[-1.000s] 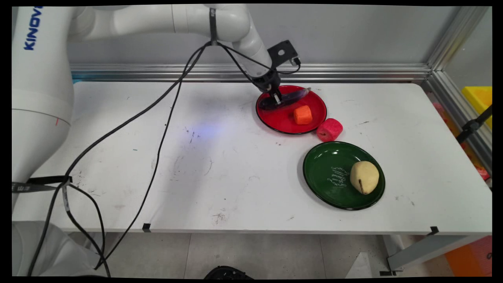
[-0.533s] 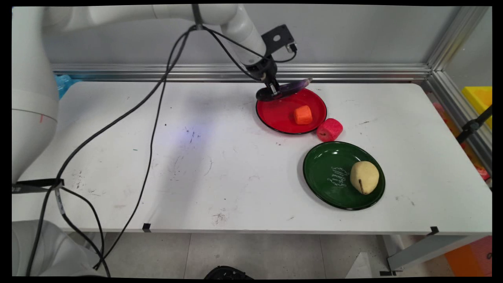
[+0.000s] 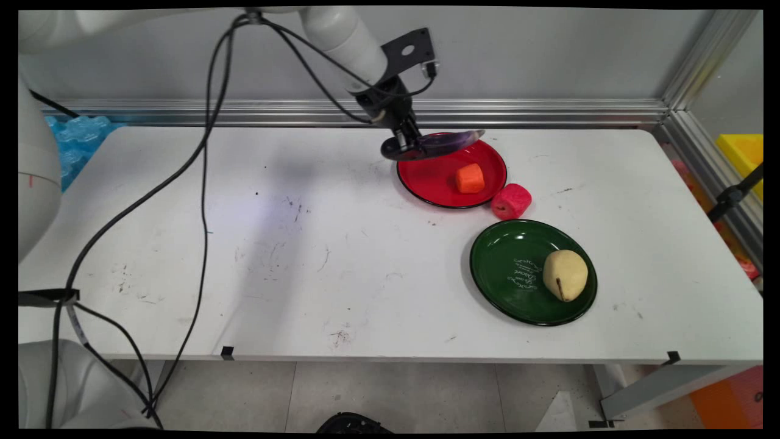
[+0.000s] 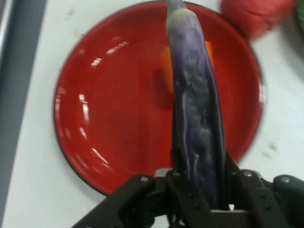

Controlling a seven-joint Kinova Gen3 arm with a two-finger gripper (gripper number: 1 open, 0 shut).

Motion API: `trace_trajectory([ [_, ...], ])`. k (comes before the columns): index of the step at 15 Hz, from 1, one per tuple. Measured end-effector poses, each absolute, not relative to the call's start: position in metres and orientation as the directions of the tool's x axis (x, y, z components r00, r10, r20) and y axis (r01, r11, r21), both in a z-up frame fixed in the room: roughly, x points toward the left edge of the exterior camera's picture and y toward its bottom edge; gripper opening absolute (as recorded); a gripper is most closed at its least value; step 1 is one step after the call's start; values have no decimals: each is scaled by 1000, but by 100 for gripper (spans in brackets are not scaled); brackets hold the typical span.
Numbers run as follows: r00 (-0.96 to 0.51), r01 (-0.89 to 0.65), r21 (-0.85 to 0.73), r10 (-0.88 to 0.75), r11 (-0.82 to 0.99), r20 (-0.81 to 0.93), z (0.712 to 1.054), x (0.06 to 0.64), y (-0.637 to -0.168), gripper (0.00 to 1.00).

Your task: Place the picked object on the table

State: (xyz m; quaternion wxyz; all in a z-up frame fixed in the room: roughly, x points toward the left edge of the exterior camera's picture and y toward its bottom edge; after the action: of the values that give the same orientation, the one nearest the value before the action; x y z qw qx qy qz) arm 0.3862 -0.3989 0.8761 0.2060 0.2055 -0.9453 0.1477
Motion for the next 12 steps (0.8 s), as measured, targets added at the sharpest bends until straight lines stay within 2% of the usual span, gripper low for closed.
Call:
trace_trajectory([
  [7,-882,-308,-177,-211,935,422,882,399,-356,0],
  [12,-908,-230,-156,-155,961,389,863,402,-331,0],
])
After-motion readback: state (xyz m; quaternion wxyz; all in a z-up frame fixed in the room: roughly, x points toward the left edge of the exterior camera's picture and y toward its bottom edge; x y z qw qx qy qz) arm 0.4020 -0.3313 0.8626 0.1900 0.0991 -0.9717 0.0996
